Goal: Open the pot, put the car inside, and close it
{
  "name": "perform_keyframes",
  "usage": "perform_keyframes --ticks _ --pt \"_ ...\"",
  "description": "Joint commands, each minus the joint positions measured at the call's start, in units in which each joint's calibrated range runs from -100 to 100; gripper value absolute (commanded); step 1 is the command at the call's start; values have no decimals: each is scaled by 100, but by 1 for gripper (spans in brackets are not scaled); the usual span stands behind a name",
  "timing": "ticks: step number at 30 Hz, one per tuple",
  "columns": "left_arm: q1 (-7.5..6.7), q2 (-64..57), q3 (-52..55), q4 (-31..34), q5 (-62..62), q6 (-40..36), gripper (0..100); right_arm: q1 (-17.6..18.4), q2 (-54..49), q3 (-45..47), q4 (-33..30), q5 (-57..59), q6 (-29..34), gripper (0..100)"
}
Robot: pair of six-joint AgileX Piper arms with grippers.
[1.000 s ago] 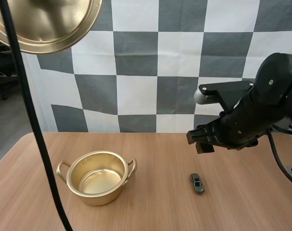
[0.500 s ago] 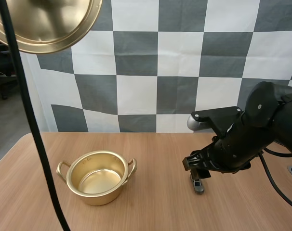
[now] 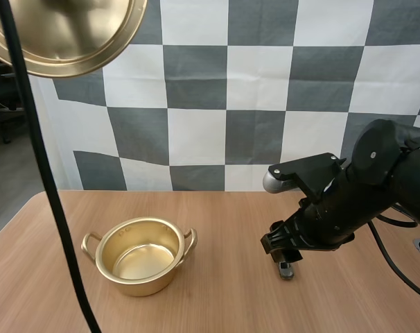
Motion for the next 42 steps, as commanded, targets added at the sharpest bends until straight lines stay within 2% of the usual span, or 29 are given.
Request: perform_keyframes --ticks 1,11,17,23,32,42 --pt "3 1 7 -6 0 3 0 -6 83 4 -18 6 42 100" --pt "3 -67 7 -6 0 25 0 -6 1408 4 -43 6 73 100" --pt "3 -224 178 -17 0 125 0 -6 1817 4 -501 -1316 154 100" --pt "3 -224 302 -30 0 135 0 -6 2402 4 -560 -2123 165 100" --pt "3 -224 302 -30 0 135 0 -6 3340 4 -560 -2795 156 100" --pt "3 -224 302 -87 0 135 0 -6 3744 -119 -511 -3201 99 100"
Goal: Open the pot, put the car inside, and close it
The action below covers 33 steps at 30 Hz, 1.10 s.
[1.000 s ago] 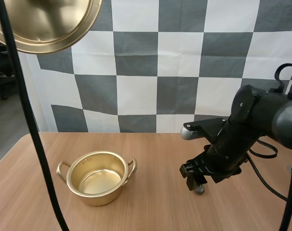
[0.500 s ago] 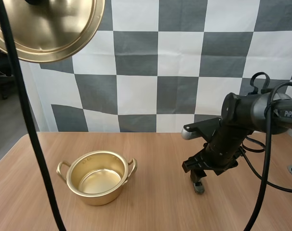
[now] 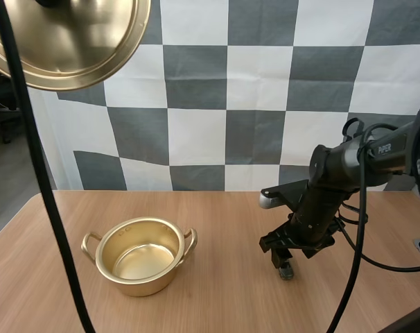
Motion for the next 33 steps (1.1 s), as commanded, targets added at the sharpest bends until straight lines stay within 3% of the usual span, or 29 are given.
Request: perform_keyframes --ticks 1,17,33 --pt "3 1 -1 -31 0 2 0 -6 69 -57 14 -8 -8 100" --pt "3 1 -1 -36 0 99 0 -6 778 -272 232 -35 -62 100" --pt "3 1 -1 -36 0 99 0 -6 803 -286 579 -187 -405 100"
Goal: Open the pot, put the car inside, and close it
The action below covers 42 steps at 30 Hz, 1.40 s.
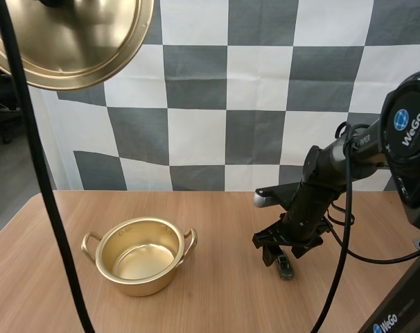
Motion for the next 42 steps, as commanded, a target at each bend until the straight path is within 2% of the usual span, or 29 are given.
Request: perform_keyframes --ticks 1,13,23,24,25,27,28,29,32,42 --pt "3 1 -1 3 0 6 0 -6 44 -10 3 -11 -8 100" --pt "3 1 -1 3 0 6 0 -6 820 -10 -116 -100 -8 100" --pt "3 1 -1 -130 0 18 0 -6 897 -10 -340 -300 -8 100" --pt "3 1 -1 -156 0 18 0 -6 897 -10 -348 -300 -8 91" --pt "3 1 -1 -185 0 18 0 -6 897 -10 -348 -300 -8 69" --pt "3 1 -1 -209 0 18 0 -6 897 -10 -360 -300 120 18" --pt "3 1 -1 -209 0 18 0 -6 897 -10 -435 -300 285 0" --pt "3 1 -1 -209 0 18 0 -6 897 -10 -534 -300 456 0" --pt "3 1 -1 -209 0 18 0 -6 897 -10 -689 -333 457 0" --pt "3 1 -1 -209 0 18 0 -6 897 -10 -689 -233 363 0"
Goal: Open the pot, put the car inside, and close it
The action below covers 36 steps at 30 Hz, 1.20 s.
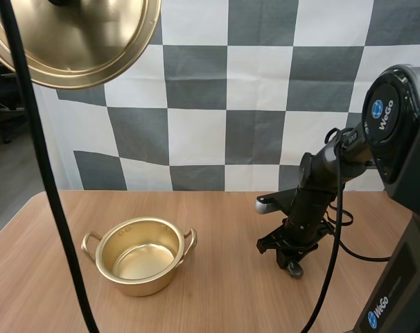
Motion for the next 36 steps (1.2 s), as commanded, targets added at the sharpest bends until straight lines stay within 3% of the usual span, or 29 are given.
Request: perform_keyframes --ticks 1,6,14,26,36 --pt "3 1 -1 1 0 5 0 1 7 11 -7 50 -7 0" --pt "3 1 -1 1 0 5 0 1 -19 -155 220 393 -157 0" --pt "3 1 -1 1 0 5 0 1 -801 -1097 1941 2538 -935 0" --pt "3 1 -1 99 0 5 0 1 -2683 -1641 1936 3370 -901 0" --pt "3 1 -1 138 0 5 0 1 -3926 -1739 2706 3657 -919 0"
